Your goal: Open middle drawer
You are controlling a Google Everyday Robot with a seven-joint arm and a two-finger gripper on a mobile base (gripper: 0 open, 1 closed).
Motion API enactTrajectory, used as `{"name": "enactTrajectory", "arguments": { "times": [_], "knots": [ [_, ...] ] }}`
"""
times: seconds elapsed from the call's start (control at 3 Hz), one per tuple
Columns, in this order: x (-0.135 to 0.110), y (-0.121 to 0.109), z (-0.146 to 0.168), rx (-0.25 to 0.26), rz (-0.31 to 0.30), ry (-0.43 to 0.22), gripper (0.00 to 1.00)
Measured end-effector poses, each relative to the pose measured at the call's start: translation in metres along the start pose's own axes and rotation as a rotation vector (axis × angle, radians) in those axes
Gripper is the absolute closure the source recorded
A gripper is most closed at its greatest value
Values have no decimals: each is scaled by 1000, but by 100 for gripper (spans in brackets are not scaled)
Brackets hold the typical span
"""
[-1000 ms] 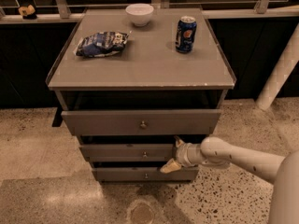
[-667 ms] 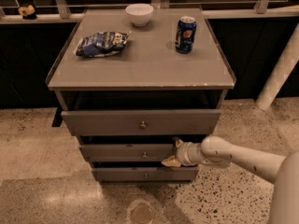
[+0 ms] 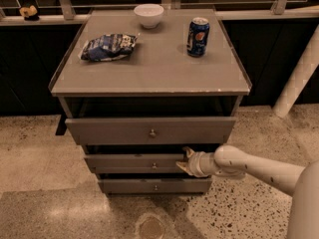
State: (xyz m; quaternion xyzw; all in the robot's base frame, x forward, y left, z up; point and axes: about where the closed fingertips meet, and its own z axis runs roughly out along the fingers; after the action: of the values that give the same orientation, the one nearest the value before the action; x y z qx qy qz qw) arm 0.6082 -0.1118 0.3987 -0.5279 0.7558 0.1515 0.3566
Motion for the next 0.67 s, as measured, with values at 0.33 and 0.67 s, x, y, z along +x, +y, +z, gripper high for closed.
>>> {"name": "enactTrajectory", "arguments": {
  "times": [0.33,0.67],
  "knots": [
    [-5,-3,-4,0,0,0,100],
    [-8,-5,-7,0,0,0,100]
  ]
}}
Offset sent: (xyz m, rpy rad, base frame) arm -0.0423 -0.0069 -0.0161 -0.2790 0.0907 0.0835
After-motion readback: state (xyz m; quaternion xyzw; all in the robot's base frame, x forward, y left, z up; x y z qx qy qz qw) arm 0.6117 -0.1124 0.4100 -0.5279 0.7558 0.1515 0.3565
